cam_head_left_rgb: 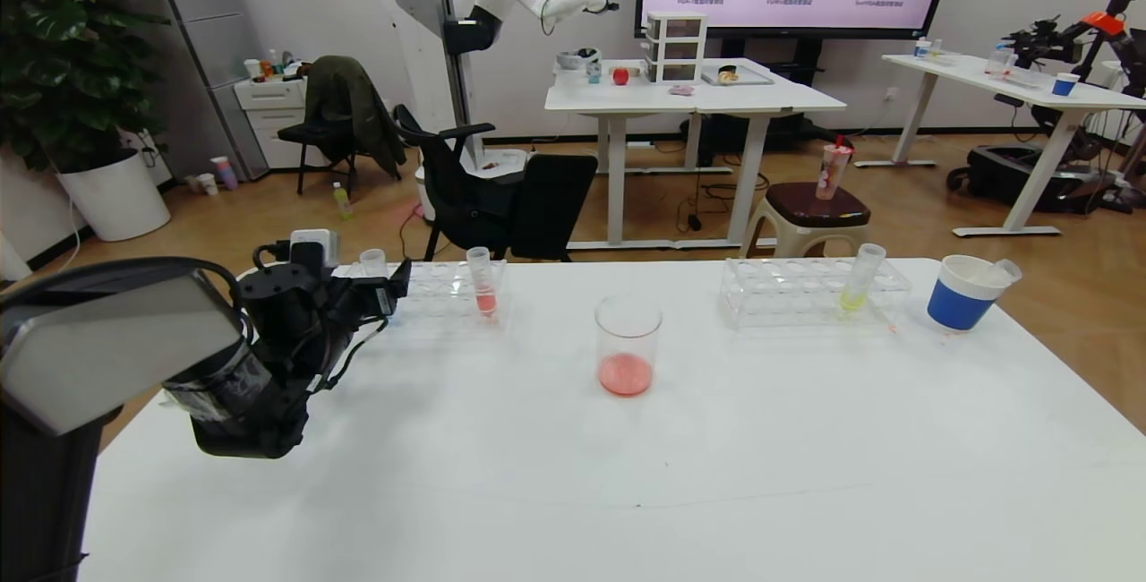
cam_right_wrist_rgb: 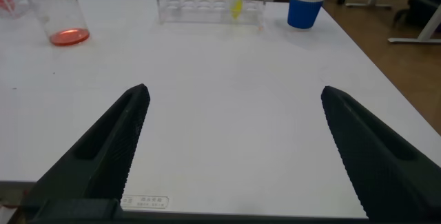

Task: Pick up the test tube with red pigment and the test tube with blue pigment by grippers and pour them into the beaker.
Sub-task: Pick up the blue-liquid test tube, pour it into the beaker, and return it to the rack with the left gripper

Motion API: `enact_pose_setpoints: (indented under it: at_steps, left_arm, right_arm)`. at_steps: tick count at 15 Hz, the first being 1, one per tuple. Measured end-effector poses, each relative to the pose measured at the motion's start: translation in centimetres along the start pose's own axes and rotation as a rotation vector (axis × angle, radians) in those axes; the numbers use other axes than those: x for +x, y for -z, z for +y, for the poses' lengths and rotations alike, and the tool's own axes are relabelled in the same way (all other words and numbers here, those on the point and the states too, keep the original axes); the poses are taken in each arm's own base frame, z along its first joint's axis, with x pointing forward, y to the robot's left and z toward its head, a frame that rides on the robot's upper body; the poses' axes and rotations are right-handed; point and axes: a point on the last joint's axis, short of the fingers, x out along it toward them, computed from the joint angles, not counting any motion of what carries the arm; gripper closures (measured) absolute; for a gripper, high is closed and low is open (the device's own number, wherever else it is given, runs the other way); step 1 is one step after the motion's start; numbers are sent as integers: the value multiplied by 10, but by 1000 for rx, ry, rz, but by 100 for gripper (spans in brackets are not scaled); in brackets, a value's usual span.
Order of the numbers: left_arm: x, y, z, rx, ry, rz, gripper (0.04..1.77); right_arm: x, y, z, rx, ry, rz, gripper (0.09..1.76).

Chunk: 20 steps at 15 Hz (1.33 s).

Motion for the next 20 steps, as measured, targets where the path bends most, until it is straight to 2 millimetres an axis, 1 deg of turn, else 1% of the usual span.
enact_pose_setpoints:
  at_steps: [1, 2, 3, 4, 5, 6, 7, 8, 10, 13, 14, 16, 18, 20]
  left_arm:
    - [0, 0, 0, 0, 0, -3, 11]
    - [1, -1, 0, 0, 0, -4, 30]
    - [0, -1, 0, -1, 1, -4, 66]
    - [0, 0, 0, -1, 1, -4, 112]
    - [0, 0, 0, -2, 1, -3, 143]
    - [0, 0, 0, -1, 2, -3, 150]
    - [0, 0, 0, -1, 1, -1, 140]
    - [0, 0, 0, -1, 2, -2, 133]
    - [1, -2, -1, -2, 3, -8, 133]
    - [3, -14, -1, 0, -4, 3, 133]
    - [4, -22, -2, 0, -8, 12, 133]
    - [6, -43, -2, 0, -12, 9, 133]
    - [3, -66, -4, -1, -9, 8, 133]
    - [-1, -84, -6, -5, -3, -28, 133]
  right_arm:
    - [0, 0, 0, 0, 0, 0, 11]
    - [0, 0, 0, 0, 0, 0, 11]
    - [0, 0, 0, 0, 0, 0, 11]
    - [0, 0, 0, 0, 0, 0, 11]
    - [0, 0, 0, 0, 0, 0, 11]
    - [0, 0, 0, 0, 0, 0, 11]
    - [0, 0, 0, 0, 0, 0, 11]
    - [0, 0, 0, 0, 0, 0, 11]
    - [0, 0, 0, 0, 0, 0, 11]
    - [0, 0, 0, 1, 0, 0, 11]
    - [0, 0, 0, 1, 0, 0, 11]
    - [0, 0, 0, 0, 0, 0, 11]
    - [0, 0, 0, 0, 0, 0, 11]
    - [0, 0, 0, 0, 0, 0, 11]
